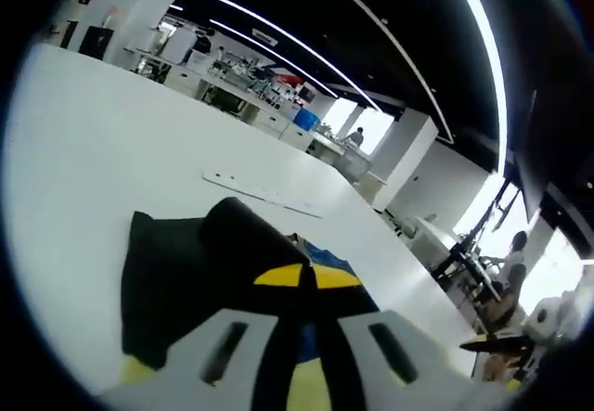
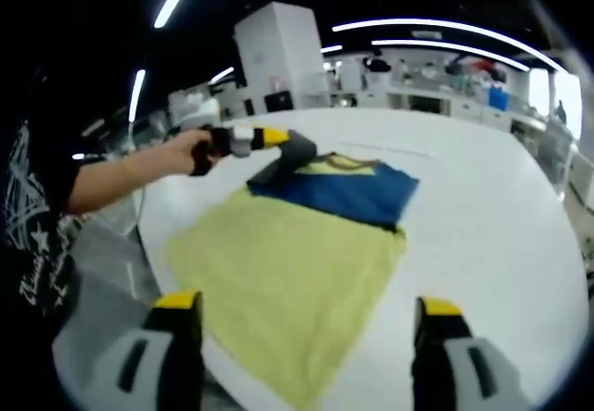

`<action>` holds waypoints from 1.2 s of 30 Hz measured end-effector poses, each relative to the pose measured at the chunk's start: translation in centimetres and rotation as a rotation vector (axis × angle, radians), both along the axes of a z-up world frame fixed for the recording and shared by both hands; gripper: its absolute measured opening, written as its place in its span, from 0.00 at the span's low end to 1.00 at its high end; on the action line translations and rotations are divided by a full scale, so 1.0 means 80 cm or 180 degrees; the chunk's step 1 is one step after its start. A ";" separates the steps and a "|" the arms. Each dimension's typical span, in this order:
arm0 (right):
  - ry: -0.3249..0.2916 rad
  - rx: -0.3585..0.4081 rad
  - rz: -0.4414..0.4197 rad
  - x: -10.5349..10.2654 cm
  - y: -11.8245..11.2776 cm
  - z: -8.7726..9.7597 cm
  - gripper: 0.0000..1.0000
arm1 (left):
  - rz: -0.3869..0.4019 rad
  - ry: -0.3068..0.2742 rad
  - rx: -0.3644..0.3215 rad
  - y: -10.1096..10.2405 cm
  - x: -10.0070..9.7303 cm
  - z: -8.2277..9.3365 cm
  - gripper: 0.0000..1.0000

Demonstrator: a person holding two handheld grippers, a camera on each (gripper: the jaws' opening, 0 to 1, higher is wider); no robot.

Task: Fold the garment on the visible template until the final outline fits inside the template.

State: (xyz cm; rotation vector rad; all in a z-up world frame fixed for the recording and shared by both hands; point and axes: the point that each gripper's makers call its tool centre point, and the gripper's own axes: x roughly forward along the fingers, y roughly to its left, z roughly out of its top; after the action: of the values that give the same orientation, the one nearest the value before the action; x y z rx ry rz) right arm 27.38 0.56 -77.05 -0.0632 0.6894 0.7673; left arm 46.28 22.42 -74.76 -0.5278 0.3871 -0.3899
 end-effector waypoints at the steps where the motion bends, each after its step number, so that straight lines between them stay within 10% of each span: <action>1: 0.0003 0.0002 -0.0003 0.000 0.000 0.000 0.94 | -0.0024 0.0004 0.0010 -0.006 -0.002 0.000 0.00; 27: 0.0026 0.0024 -0.0047 0.004 -0.001 -0.003 0.94 | -0.0650 0.0387 0.0335 -0.074 -0.044 -0.071 0.03; 36: 0.0042 0.0033 -0.0092 0.002 -0.003 -0.004 0.95 | -0.0407 0.0182 0.0935 -0.044 -0.034 -0.075 0.42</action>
State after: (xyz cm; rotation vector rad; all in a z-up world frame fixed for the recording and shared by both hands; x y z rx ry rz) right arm 27.57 0.34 -77.36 -0.0387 0.6976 0.7440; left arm 43.56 18.93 -80.77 -0.2283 0.5252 -0.4332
